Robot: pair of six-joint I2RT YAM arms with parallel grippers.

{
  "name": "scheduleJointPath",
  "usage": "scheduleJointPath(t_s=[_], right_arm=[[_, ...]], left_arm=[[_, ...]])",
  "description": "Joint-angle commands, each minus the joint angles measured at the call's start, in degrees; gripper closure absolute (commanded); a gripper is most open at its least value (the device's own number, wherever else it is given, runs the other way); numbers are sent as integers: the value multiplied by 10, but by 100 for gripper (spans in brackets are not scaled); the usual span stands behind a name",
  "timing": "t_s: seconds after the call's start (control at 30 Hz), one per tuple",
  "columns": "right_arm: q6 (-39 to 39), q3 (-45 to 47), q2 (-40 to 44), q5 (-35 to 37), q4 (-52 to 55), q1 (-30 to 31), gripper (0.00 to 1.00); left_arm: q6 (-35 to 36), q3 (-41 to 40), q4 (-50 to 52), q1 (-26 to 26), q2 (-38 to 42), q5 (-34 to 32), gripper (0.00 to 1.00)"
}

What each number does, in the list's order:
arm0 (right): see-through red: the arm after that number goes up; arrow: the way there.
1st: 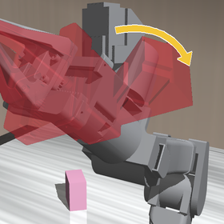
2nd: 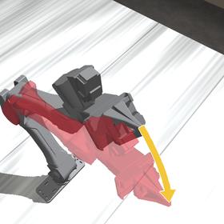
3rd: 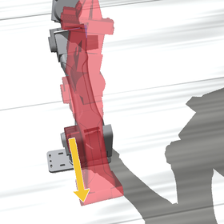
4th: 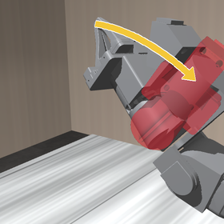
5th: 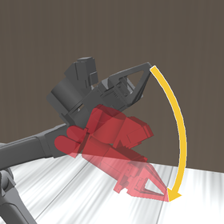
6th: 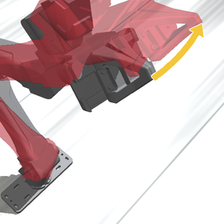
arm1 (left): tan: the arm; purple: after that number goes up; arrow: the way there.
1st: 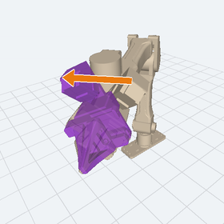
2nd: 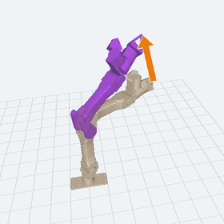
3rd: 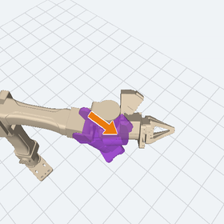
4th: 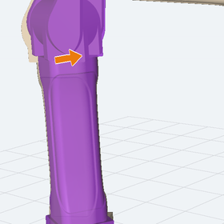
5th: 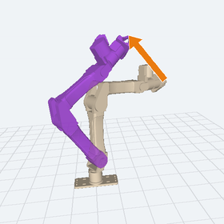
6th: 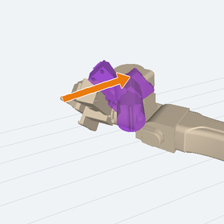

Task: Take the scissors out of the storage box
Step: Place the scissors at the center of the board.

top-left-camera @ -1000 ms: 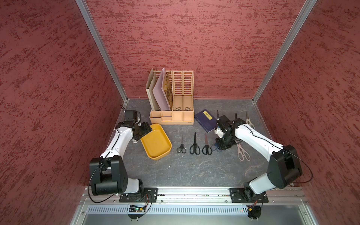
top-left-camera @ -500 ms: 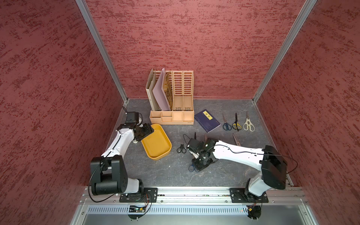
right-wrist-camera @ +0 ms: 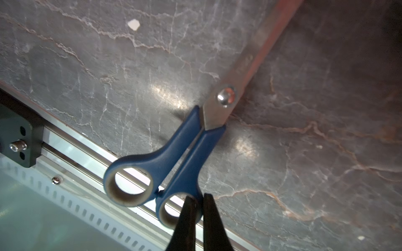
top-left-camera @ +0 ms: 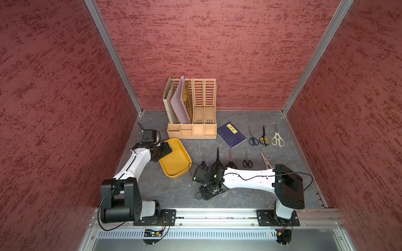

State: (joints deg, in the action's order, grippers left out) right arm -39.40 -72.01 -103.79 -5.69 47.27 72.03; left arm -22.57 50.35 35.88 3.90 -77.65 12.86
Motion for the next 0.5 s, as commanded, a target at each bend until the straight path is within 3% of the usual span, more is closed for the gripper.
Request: scheduleJointPath(t_s=[0.0, 0.47], right_arm=[[-24, 5, -19, 23, -21, 11, 100], [-43, 19, -37, 44, -15, 23, 98]], left_arm=[[4, 0, -7, -6, 14, -16, 27], [9, 0, -4, -17, 31, -34, 26]])
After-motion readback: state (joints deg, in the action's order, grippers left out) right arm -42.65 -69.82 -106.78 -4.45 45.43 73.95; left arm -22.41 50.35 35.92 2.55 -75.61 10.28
